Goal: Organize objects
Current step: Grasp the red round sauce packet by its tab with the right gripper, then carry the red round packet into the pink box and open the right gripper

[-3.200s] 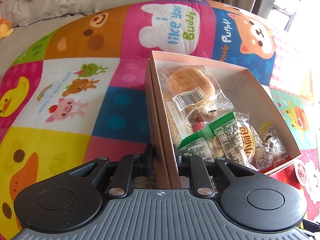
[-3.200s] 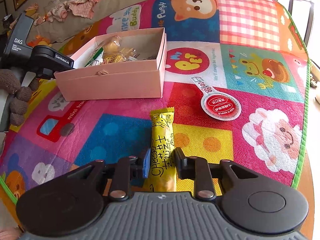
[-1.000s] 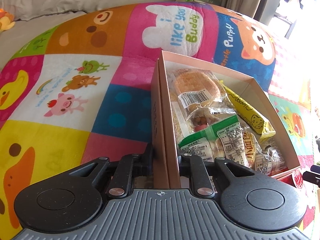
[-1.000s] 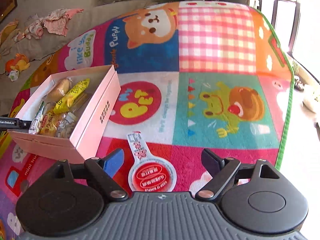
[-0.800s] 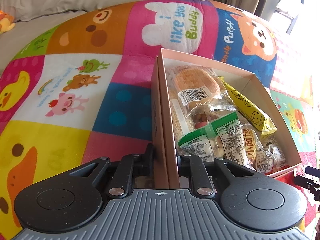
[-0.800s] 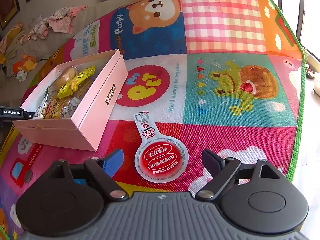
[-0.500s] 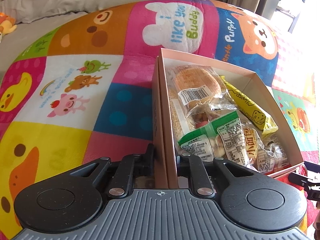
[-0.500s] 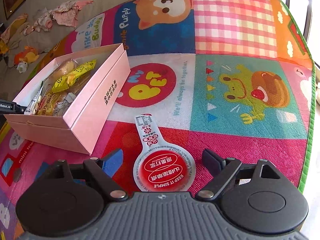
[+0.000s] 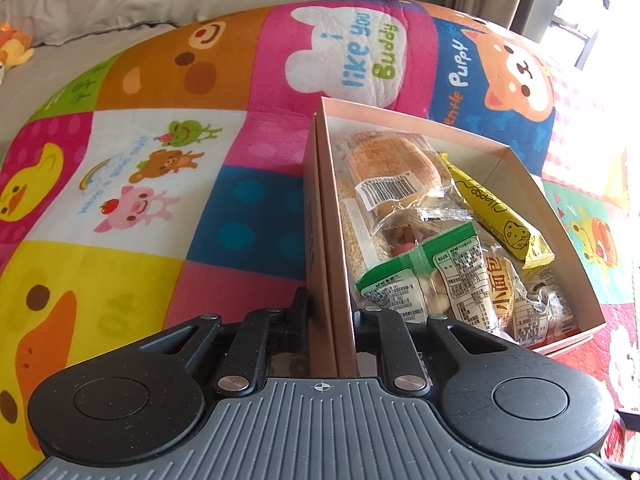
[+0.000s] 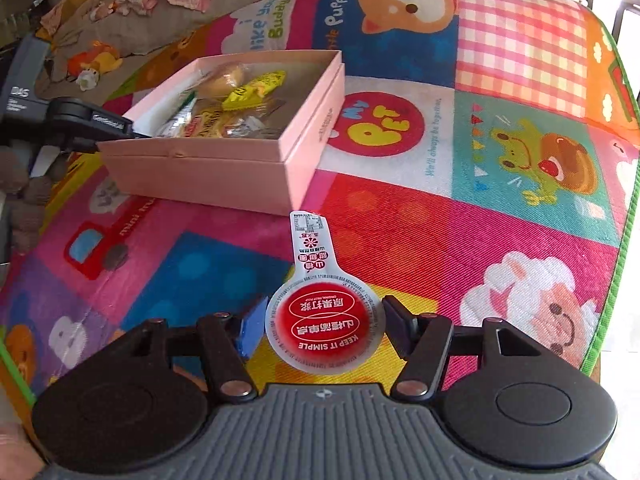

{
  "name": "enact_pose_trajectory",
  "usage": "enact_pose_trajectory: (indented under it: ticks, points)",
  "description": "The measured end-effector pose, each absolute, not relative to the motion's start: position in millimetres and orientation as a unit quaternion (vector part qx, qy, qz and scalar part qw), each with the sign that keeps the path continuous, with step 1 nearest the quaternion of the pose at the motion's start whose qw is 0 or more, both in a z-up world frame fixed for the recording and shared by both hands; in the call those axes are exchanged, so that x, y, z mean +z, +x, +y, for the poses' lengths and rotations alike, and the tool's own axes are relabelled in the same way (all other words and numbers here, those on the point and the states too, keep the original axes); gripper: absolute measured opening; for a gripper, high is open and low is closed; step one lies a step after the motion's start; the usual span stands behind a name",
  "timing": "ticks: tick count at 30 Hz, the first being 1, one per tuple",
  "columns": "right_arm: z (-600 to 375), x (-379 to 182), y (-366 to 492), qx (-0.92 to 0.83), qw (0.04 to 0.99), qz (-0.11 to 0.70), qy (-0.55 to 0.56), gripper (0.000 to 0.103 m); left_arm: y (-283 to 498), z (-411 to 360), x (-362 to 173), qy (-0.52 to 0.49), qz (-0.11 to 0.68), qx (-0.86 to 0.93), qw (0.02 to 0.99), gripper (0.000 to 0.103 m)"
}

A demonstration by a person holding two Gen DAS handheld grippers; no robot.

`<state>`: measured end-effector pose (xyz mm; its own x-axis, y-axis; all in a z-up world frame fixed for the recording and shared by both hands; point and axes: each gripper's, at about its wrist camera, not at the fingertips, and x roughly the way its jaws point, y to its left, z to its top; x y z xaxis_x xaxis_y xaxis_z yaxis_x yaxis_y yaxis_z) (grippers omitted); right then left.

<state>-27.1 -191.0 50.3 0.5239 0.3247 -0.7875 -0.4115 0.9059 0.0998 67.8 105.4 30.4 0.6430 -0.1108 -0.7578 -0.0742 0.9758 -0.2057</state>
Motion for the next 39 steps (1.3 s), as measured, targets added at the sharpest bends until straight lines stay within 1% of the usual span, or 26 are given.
enact_pose_trajectory:
  ticks: [3,9,13,18,22,29,35,38,39]
  points:
    - [-171,76,-47,0.264,0.862,0.428,-0.054,0.061,67,106,30,-0.111,0.421,-0.011,0.9,0.018]
    - [-135,122,-62,0.317,0.871,0.368,-0.081,0.061,66,107,29,-0.119,0.416,-0.015,0.901,0.019]
    - [-125,147,-39,0.298,0.89,0.333,-0.09,0.061,65,109,29,-0.123,0.414,-0.02,0.902,0.02]
    - [-127,165,17,0.25,0.913,0.319,-0.057,0.062,64,112,28,-0.131,0.41,-0.026,0.902,0.021]
    - [-115,155,72,0.217,0.916,0.335,-0.04,0.062,64,115,27,-0.138,0.409,-0.032,0.902,0.022]
    - [-97,95,140,0.153,0.906,0.395,-0.022,0.062,62,117,26,-0.141,0.408,-0.04,0.901,0.022]
    - [-92,81,151,0.13,0.909,0.396,-0.022,0.062,62,118,27,-0.142,0.406,-0.04,0.902,0.023]
    - [-96,84,148,0.135,0.91,0.391,-0.015,0.068,62,118,27,-0.143,0.406,-0.041,0.902,0.023]
    - [-98,87,144,0.138,0.913,0.383,-0.019,0.069,62,118,27,-0.143,0.407,-0.041,0.901,0.023]
